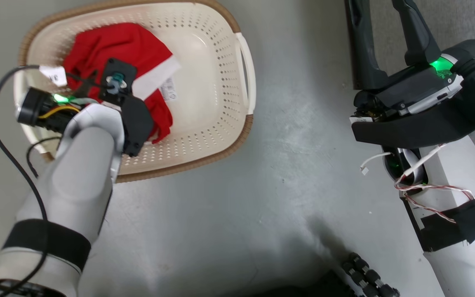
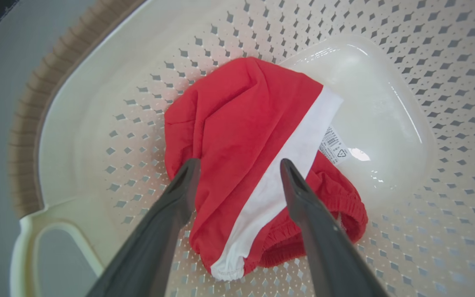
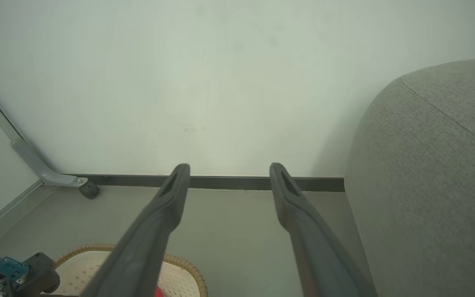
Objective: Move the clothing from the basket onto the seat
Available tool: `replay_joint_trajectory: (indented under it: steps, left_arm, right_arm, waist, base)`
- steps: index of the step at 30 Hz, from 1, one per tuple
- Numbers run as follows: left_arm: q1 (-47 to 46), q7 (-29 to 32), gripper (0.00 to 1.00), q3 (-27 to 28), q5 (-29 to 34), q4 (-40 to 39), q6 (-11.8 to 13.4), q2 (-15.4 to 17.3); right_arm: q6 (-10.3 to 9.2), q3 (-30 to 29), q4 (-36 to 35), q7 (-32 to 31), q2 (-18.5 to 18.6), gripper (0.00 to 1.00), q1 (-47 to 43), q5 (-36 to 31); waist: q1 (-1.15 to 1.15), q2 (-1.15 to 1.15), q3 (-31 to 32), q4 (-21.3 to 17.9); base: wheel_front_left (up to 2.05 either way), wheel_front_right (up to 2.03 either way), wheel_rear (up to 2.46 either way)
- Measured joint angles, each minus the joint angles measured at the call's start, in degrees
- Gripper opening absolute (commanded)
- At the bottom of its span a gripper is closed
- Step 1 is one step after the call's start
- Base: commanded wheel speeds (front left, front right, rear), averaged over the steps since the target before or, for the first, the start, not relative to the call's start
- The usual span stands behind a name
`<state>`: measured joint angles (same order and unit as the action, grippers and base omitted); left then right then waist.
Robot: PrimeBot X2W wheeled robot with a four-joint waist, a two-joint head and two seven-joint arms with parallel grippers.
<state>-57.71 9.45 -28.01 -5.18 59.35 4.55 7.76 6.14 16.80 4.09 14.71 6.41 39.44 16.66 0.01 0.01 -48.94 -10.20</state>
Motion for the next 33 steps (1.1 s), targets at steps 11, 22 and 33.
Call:
replay_joint_trajectory:
  steps: [11, 22, 33]
  left_arm:
    - [-5.3, 3.9, 1.0, -1.1, 3.4, 3.5, 1.0, 4.1]
    - [-8.3, 5.2, 1.0, -2.2, 5.7, 5.5, 1.6, 5.7]
    - [-8.8, 5.5, 1.0, -2.4, 6.4, 7.4, 2.0, 5.7]
  right_arm:
    - [0.42, 0.9, -2.4, 0.0, -1.2, 1.0, 0.9, 1.0]
    - [0.44, 1.3, -3.4, 0.0, -2.0, 1.0, 1.0, 1.5]
    - [0.52, 1.2, -3.7, 0.0, -2.2, 1.0, 1.0, 1.9]
  waist:
    - [0.0, -0.01, -5.6, -3.0]
    - [0.0, -0.01, -9.3, -5.2]
    - [0.0, -0.01, -10.1, -6.2]
  base:
    - [0.0, 0.0, 0.0]
    - [0.0, 0.0, 0.0]
    - [0.0, 0.0, 0.0]
